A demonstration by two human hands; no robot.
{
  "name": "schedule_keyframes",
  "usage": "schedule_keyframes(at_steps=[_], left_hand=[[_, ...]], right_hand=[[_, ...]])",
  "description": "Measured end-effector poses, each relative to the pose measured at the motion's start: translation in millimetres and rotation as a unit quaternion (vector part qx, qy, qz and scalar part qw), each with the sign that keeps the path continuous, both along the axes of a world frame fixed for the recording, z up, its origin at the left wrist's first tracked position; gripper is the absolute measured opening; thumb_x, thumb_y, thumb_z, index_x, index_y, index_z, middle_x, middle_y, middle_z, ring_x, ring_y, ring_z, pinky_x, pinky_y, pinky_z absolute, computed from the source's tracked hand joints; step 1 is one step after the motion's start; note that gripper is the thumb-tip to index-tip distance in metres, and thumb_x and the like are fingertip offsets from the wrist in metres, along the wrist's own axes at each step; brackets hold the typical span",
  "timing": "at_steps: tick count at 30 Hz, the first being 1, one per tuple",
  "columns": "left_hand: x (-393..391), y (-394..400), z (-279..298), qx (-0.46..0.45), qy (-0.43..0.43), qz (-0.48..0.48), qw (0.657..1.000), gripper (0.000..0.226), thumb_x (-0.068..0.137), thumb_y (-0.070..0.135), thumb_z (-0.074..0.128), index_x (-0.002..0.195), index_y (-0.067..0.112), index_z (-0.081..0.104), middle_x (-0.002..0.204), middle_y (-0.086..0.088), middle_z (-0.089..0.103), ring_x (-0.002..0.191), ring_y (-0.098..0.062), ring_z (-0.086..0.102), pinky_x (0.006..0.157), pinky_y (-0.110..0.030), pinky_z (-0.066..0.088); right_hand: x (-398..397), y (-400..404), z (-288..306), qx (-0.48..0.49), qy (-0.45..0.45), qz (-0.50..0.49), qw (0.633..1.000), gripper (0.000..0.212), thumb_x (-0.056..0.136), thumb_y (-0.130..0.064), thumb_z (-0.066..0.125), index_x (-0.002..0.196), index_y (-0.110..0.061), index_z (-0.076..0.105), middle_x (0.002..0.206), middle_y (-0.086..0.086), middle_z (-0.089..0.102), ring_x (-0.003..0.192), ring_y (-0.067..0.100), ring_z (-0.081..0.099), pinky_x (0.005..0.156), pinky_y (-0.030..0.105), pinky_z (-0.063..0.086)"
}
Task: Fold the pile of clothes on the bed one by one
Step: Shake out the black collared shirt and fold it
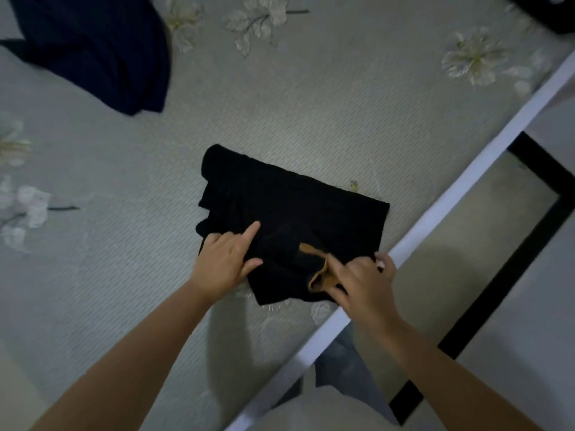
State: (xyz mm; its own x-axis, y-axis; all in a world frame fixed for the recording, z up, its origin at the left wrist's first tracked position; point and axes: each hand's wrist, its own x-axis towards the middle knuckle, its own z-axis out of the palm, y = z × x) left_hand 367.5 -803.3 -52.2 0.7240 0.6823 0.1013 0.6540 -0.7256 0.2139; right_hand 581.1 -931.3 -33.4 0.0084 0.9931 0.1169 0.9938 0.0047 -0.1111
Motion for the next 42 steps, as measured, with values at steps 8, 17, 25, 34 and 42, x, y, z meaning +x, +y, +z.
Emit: schedule_keyframes(at_steps=[8, 17, 25, 34, 42], left_hand=[[-65, -52, -30, -0.049, -0.035, 0.053, 0.997, 0.053, 0.098, 0.046, 0.016, 0.12, 0.006, 0.043, 0.09, -0.021, 0.066, 0.09, -0.025, 0.044, 0.079, -0.039, 0.039], [-10, -2, -16, -0.336, -0.092, 0.389, 0.853, 0.103, 0.075, 0.055, 0.062, 0.145, 0.031, -0.01, 0.131, -0.025, 0.036, 0.116, -0.036, 0.043, 0.094, -0.04, 0.038], [24, -15, -25, -0.377, -0.155, 0.359, 0.84, 0.1, 0.079, 0.041, 0.065, 0.143, 0.032, -0.012, 0.139, -0.007, 0.045, 0.108, -0.027, 0.056, 0.079, -0.023, 0.039], [42, -18, -24, -0.414, -0.237, 0.329, 0.815, 0.101, 0.079, 0.028, 0.069, 0.143, 0.036, -0.008, 0.139, -0.002, 0.043, 0.096, -0.002, 0.044, 0.08, -0.018, 0.036], [41, -15, -16, -0.439, -0.212, 0.301, 0.82, 0.097, 0.084, 0.016, 0.064, 0.141, 0.032, -0.013, 0.143, -0.005, 0.038, 0.097, -0.002, 0.046, 0.084, -0.013, 0.039]], right_hand=[[-18, -64, -22, -0.031, 0.097, 0.04, 0.994, 0.016, 0.056, -0.005, 0.072, 0.068, -0.015, 0.073, 0.085, 0.008, 0.069, 0.098, 0.02, 0.045, 0.095, 0.049, 0.025], [-4, -4, -22, -0.121, 0.386, -0.386, 0.829, 0.081, 0.08, -0.034, 0.067, 0.144, -0.014, 0.022, 0.139, 0.019, 0.034, 0.127, 0.032, 0.036, 0.106, 0.042, 0.033], [-11, 15, -39, -0.177, 0.402, -0.361, 0.823, 0.1, 0.076, -0.031, 0.072, 0.145, -0.03, 0.0, 0.136, 0.014, 0.043, 0.116, 0.029, 0.049, 0.09, 0.028, 0.04], [12, 34, -40, -0.15, 0.442, -0.341, 0.816, 0.099, 0.075, -0.031, 0.073, 0.145, -0.032, 0.003, 0.141, 0.006, 0.04, 0.123, 0.024, 0.045, 0.09, 0.02, 0.033], [27, 33, -24, -0.202, 0.406, -0.34, 0.824, 0.096, 0.077, -0.027, 0.072, 0.146, -0.022, 0.004, 0.139, 0.007, 0.044, 0.121, 0.022, 0.047, 0.091, 0.019, 0.035]])
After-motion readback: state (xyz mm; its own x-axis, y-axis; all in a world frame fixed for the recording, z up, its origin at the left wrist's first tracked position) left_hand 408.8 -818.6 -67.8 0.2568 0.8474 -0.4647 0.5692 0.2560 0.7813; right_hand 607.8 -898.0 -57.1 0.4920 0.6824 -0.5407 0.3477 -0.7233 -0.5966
